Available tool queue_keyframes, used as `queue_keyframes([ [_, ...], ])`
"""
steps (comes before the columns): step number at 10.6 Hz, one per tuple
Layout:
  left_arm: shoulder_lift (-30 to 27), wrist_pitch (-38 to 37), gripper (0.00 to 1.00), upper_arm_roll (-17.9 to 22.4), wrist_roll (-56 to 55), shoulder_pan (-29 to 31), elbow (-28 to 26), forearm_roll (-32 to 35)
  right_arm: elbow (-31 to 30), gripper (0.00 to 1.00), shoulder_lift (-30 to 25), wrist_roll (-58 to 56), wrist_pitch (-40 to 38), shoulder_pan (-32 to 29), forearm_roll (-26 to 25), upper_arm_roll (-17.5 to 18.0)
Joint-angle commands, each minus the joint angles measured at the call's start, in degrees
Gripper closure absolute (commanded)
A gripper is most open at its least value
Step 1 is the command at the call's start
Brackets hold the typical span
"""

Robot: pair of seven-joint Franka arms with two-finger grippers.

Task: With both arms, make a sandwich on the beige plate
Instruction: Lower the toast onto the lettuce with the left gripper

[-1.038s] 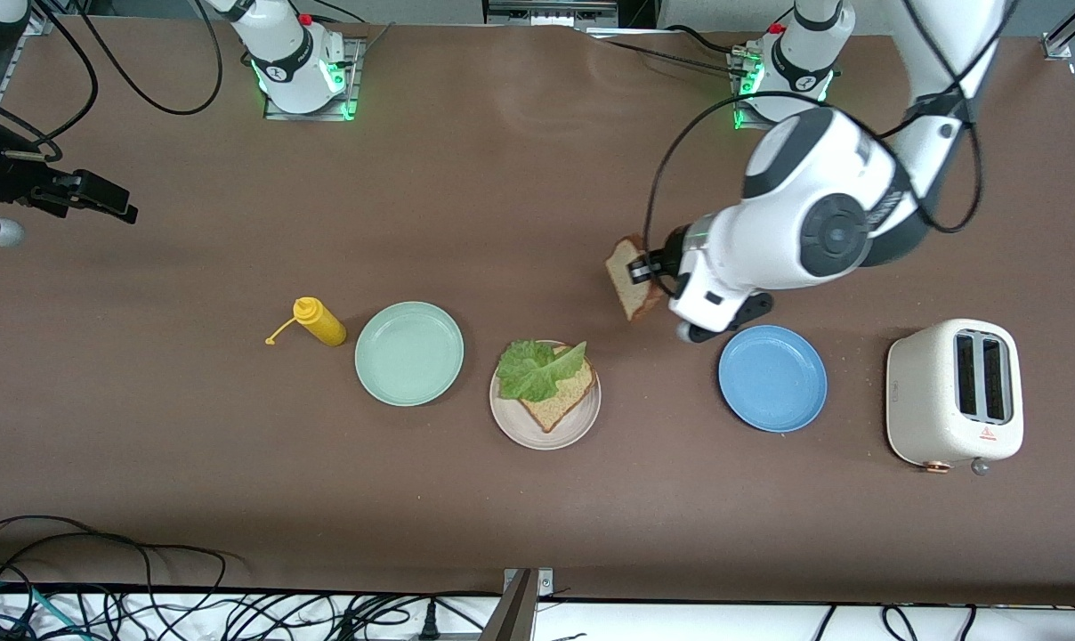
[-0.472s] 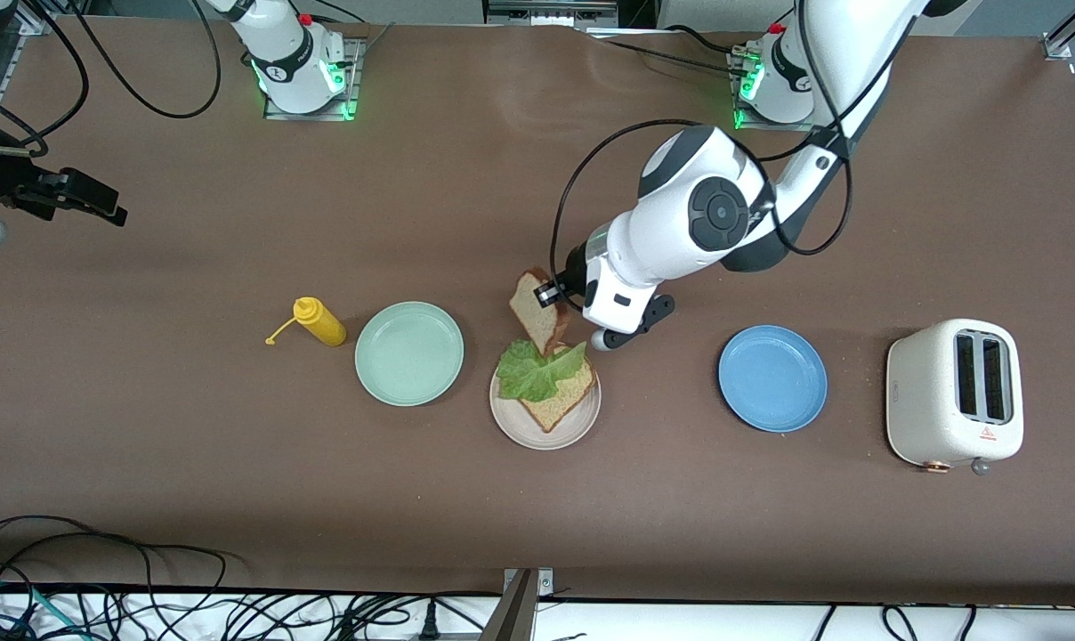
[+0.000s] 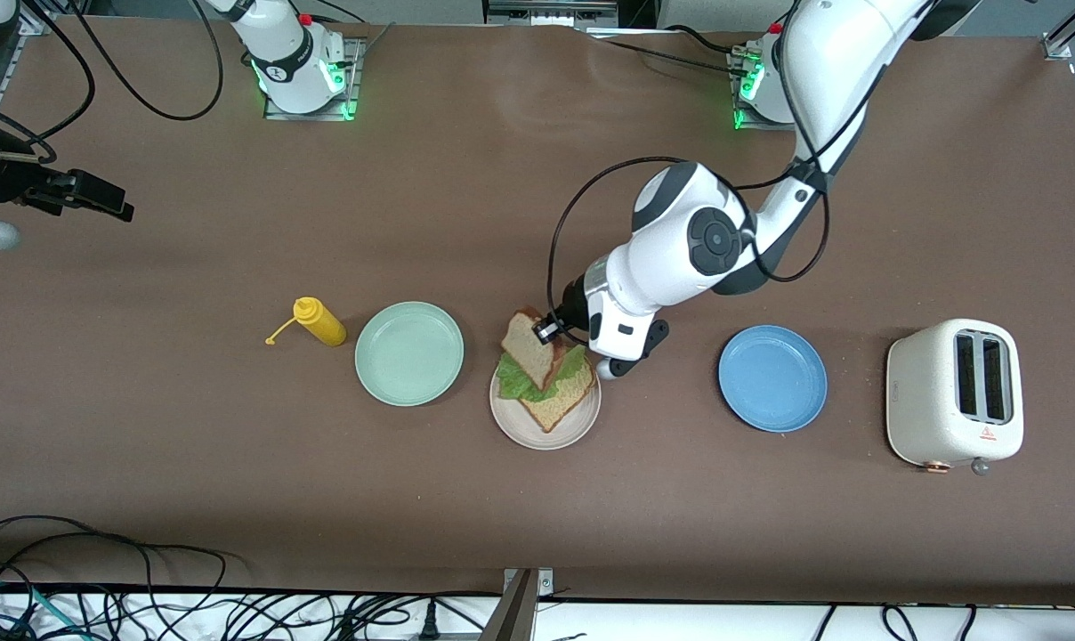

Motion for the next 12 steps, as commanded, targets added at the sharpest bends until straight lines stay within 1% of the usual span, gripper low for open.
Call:
queue_keyframes([
  [1,1.57,2.48,1.00,3.65,-1.85,-3.70,4.50,-0.63,1.93,0.00,0.67,0.83,-1.59,0.10,-1.02,0.11],
  [9,4.20,2.83,1.00,4.27,-1.68,-4.41,4.25,0.16,1.76,0.00,0.67,0.75,-1.68,0.19,-1.11,0.20],
  [12,5.08,4.85,1.00,4.71,-2.64,-4.50,4.96,0.07,1.84,0.00,0.67,0.75,-1.59,0.19,-1.11,0.20],
])
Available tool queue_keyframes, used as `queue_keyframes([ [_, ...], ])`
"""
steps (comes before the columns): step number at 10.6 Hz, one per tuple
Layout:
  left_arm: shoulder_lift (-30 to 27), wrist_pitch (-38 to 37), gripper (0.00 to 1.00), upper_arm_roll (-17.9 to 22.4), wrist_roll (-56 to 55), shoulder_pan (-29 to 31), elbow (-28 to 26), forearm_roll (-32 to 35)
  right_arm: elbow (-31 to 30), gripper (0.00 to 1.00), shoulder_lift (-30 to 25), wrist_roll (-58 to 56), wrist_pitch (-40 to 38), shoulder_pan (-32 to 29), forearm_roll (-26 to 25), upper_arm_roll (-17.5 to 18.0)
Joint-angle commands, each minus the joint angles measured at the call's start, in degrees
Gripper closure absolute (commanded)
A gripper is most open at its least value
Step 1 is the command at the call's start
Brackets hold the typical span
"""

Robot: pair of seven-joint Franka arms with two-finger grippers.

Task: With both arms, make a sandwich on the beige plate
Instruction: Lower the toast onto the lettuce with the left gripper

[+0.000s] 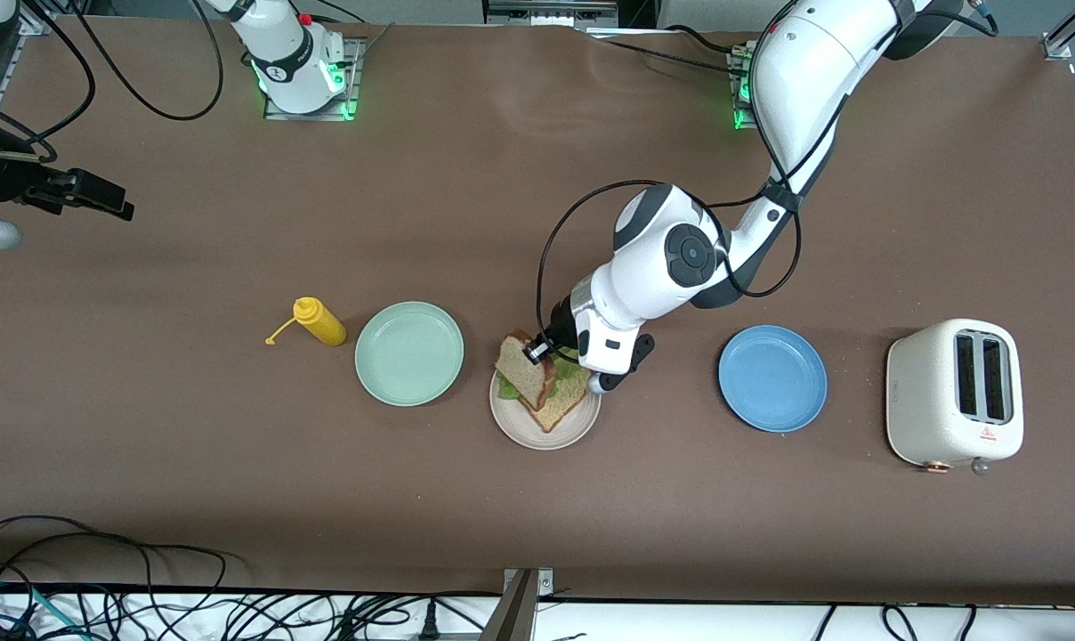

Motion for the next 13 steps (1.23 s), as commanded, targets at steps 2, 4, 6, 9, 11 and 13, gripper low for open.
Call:
queue_keyframes([
  [2,1.11,0.61,1.00,1.17,-1.13,-0.92,2.12,0.07,1.79,0.00,0.67,0.74,-1.27,0.26,-1.05,0.25],
  [4,1.28,0.61,1.00,1.17,-0.69,-0.83,1.86,0.16,1.79,0.00,0.67,0.74,-1.36,0.26,-0.96,0.25],
  [6,1.37,0.61,1.00,1.17,-0.95,-0.92,1.77,0.16,1.70,0.00,0.67,0.74,-1.62,0.26,-1.05,0.25],
  [9,1.11,0.53,0.84,1.08,-0.52,-0.13,1.86,-0.19,1.79,0.00,0.67,0.74,-1.62,0.18,-0.97,0.25],
  [11,0.93,0.44,0.53,1.08,-0.51,0.13,1.86,0.25,1.70,0.00,0.67,0.74,-1.62,0.18,-0.88,0.25],
  [13,0.76,-0.17,0.22,1.08,-0.43,0.22,1.86,0.33,1.79,0.00,0.75,0.74,-1.62,0.18,-0.88,0.25],
])
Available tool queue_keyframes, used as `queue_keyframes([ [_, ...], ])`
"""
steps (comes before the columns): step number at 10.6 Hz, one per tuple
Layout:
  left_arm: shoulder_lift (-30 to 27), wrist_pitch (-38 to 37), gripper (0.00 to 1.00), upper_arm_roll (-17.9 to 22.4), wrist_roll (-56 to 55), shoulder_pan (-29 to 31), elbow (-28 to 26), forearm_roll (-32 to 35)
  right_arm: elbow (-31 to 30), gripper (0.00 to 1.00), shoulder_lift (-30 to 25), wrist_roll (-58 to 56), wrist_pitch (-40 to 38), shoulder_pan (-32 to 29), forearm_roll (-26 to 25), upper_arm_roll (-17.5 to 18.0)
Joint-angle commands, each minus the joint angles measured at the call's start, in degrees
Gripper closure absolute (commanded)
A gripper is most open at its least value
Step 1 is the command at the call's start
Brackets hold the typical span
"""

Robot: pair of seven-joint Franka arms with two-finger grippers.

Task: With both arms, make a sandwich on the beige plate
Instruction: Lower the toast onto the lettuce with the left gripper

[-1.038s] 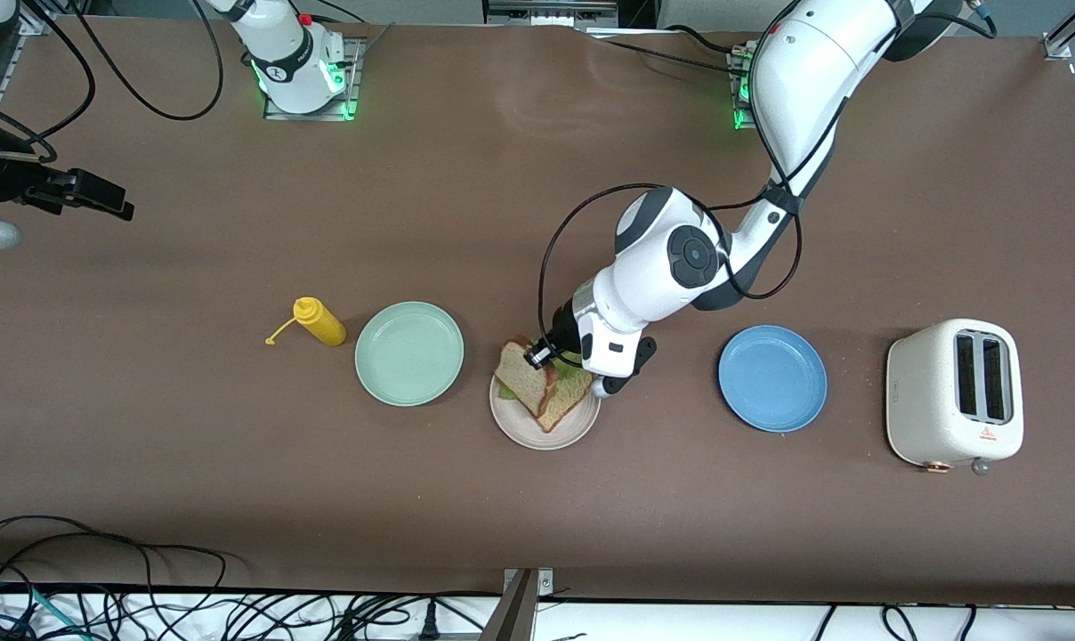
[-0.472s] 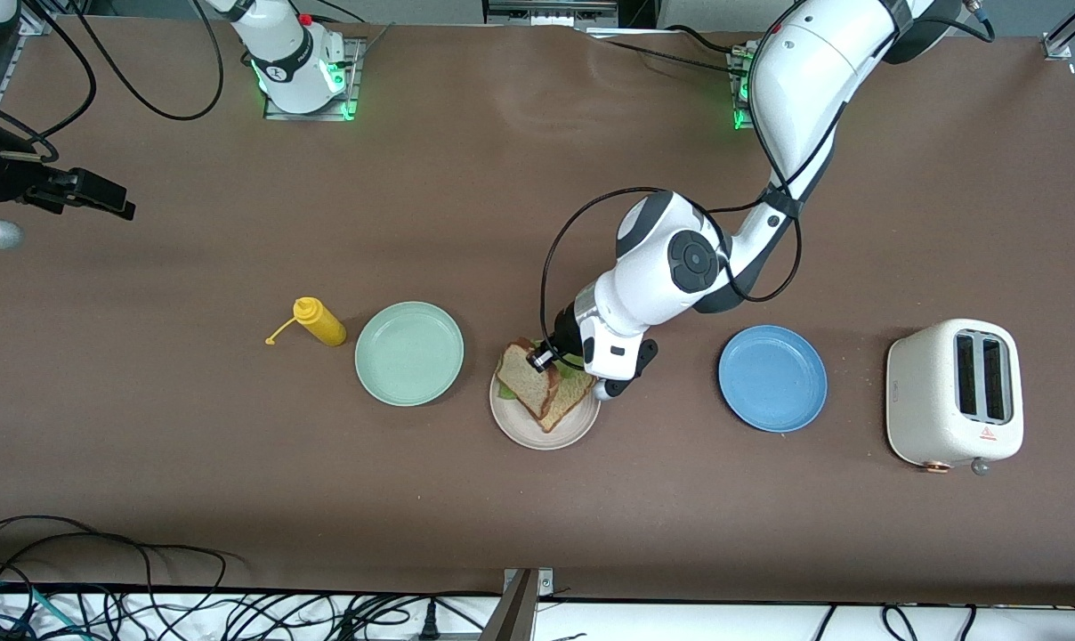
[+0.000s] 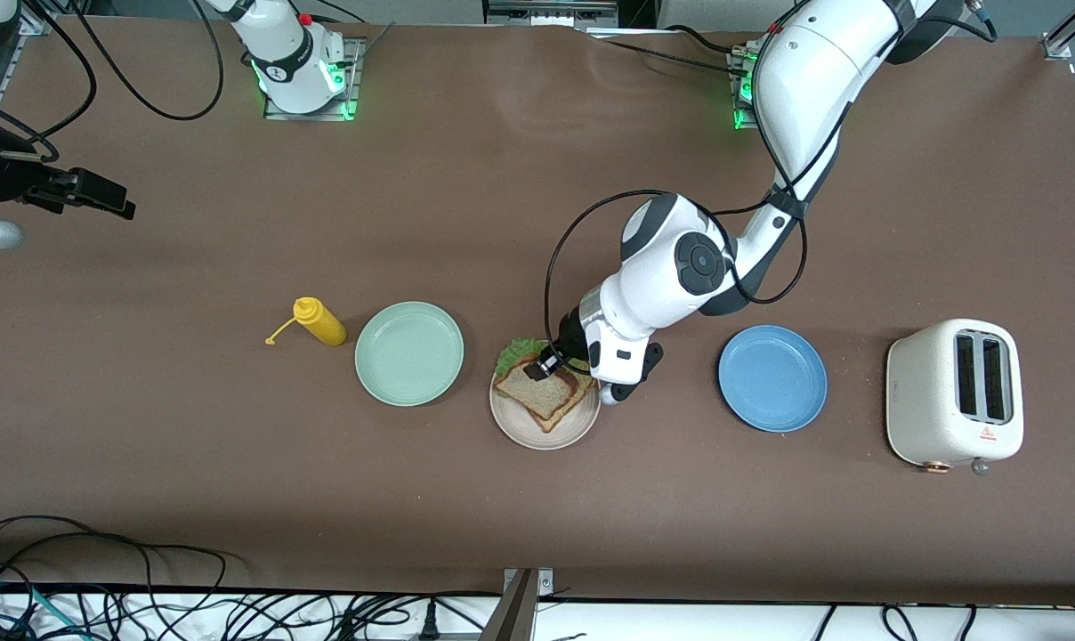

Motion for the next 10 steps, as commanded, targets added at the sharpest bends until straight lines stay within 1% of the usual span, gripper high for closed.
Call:
queue_keyframes([
  [1,0.05,-1.61,0.07,0.11,1.07,0.06,0.91,0.34,1.79,0.00,0.67,0.73,-1.31,0.15,-0.87,0.15],
  [2,0.05,-4.58,0.00,0.02,2.04,0.06,1.17,0.34,1.79,0.00,0.66,0.82,-1.22,0.15,-0.87,0.15],
  [6,0.05,-12.94,0.00,-0.16,4.32,0.06,1.44,0.07,1.79,0.00,0.67,0.73,-1.31,0.15,-0.96,0.15],
  [8,0.05,-14.35,0.00,-0.16,4.60,0.15,1.53,-0.02,1.79,0.00,0.75,0.73,-1.22,0.15,-0.87,0.15],
  [10,-0.65,-19.43,0.00,-0.25,4.60,0.94,1.79,0.16,1.70,0.00,0.67,0.73,-1.22,0.15,-0.96,0.15],
])
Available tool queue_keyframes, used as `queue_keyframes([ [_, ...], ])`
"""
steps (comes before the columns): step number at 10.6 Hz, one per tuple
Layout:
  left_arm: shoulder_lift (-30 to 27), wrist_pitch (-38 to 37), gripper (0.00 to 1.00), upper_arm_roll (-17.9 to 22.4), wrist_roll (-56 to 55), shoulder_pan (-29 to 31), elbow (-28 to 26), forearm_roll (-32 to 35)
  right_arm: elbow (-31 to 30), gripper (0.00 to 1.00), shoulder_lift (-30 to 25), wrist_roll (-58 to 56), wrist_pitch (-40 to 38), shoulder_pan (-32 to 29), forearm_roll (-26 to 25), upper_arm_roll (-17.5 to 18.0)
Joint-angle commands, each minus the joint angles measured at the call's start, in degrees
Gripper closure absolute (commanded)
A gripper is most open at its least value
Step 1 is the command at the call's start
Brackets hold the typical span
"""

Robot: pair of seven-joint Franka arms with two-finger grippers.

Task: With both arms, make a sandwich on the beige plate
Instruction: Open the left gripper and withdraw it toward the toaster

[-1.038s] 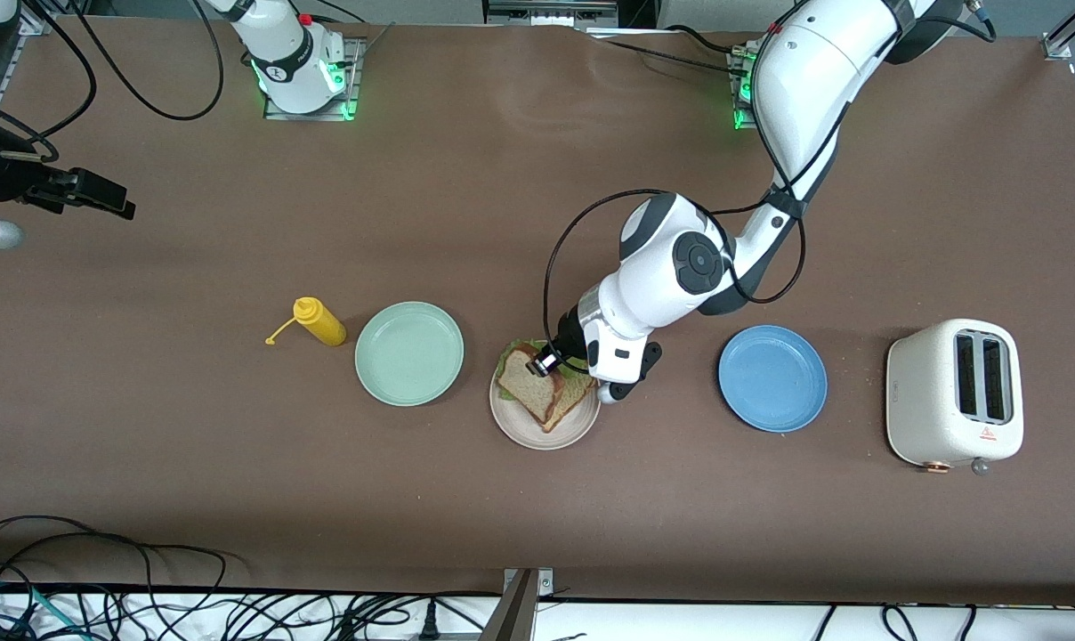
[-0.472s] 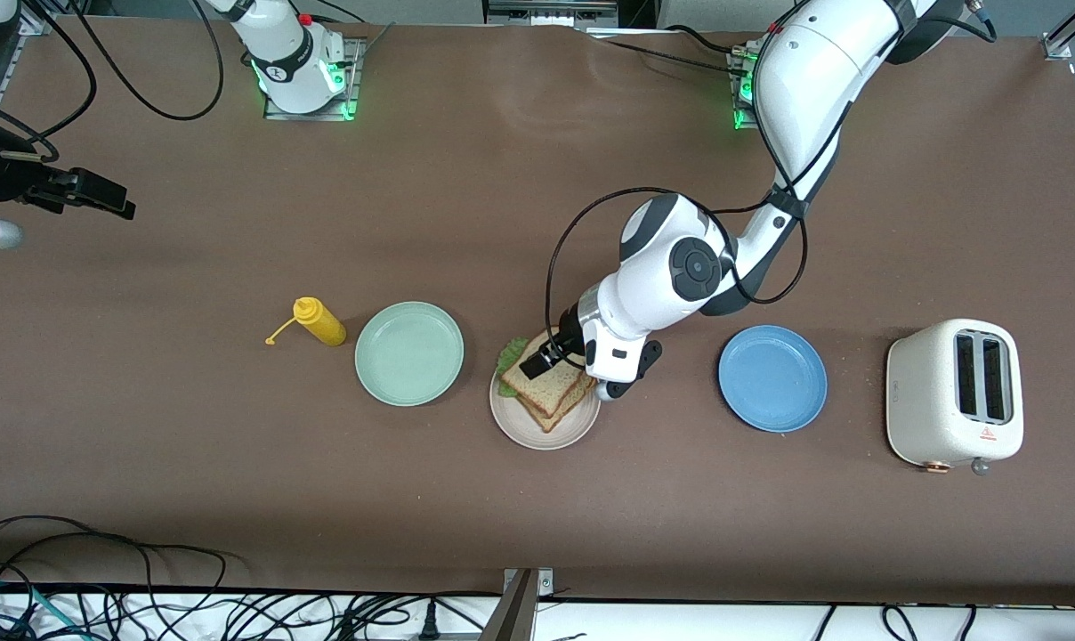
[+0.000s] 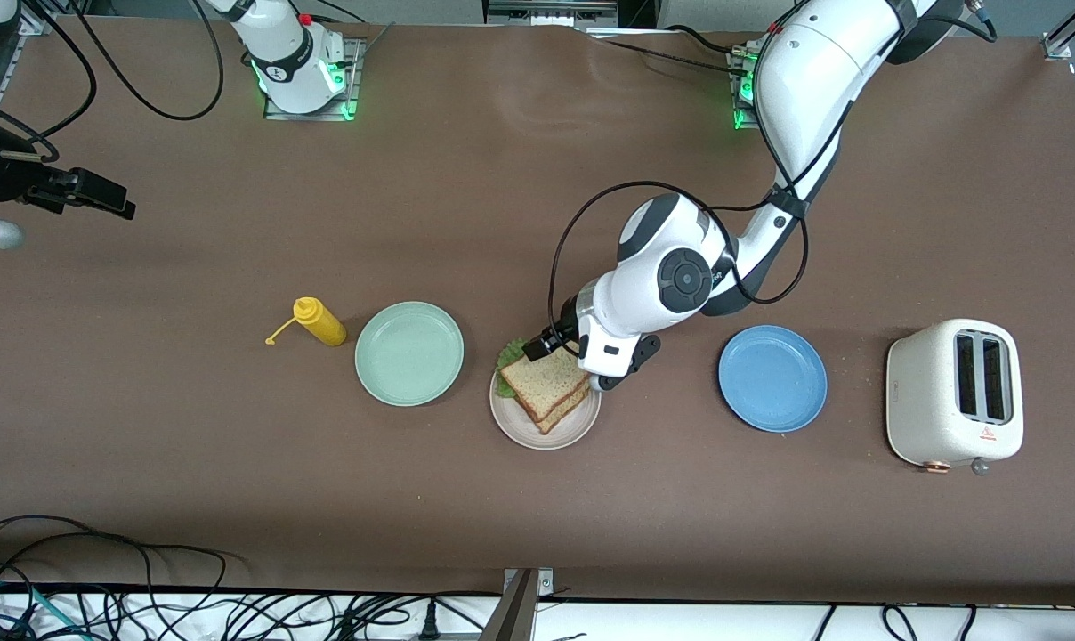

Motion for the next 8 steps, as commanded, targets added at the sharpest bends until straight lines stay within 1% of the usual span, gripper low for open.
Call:
queue_keyframes([
  [1,-1.77,-6.16,0.00,0.00,1.24,0.93,1.06,0.41,1.78,0.00,0.74,0.73,-1.22,0.15,-0.87,0.15],
  [3,-5.71,-12.91,0.00,0.00,3.50,3.38,0.62,0.41,1.78,0.00,0.74,0.73,-1.22,0.15,-0.87,0.15],
  [5,-11.16,-24.75,0.00,0.26,9.99,7.32,0.01,0.93,1.78,0.00,0.74,0.82,-1.22,0.15,-0.96,0.15],
  [7,-15.21,-33.04,0.00,-0.08,14.23,10.41,-1.13,10.99,1.78,0.00,0.65,0.82,-0.69,0.15,-0.96,0.15],
  [8,-17.58,-33.86,0.00,-0.09,14.59,11.46,-2.88,15.14,1.78,0.00,0.74,0.82,-0.78,0.15,-0.96,0.15],
])
